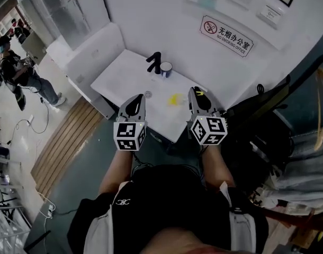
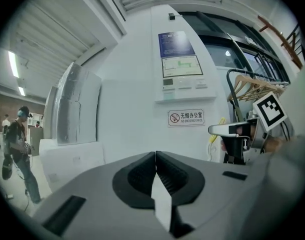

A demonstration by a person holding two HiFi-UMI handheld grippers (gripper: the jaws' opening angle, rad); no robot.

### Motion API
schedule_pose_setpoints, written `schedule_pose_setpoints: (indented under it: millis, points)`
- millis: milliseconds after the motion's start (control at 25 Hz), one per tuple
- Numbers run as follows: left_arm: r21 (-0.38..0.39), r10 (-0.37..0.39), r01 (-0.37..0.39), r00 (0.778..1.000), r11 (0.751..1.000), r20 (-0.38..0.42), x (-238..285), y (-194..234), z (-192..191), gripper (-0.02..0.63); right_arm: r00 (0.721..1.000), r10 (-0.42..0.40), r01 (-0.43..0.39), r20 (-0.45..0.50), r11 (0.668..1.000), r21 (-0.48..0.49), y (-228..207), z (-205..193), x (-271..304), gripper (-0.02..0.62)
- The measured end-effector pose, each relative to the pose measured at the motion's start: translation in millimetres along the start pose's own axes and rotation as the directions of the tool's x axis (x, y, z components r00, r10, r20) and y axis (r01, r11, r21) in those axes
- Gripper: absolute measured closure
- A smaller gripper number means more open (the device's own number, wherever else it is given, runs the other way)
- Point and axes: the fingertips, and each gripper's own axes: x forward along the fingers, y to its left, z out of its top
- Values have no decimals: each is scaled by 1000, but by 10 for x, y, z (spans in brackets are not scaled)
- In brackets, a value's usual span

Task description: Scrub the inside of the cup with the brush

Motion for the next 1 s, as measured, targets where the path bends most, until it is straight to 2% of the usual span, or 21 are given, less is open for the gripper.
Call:
schedule_pose_setpoints:
  millis: [560, 1000]
  points:
    - [11, -57, 57, 998, 998, -41, 754, 60, -91, 591, 998, -67, 68, -14, 997, 37, -461, -98, 397, 538]
    - [9, -123, 125, 987, 992, -104, 1351, 318, -315, 591, 990, -131, 133, -45, 991, 31, -584, -197, 788, 538]
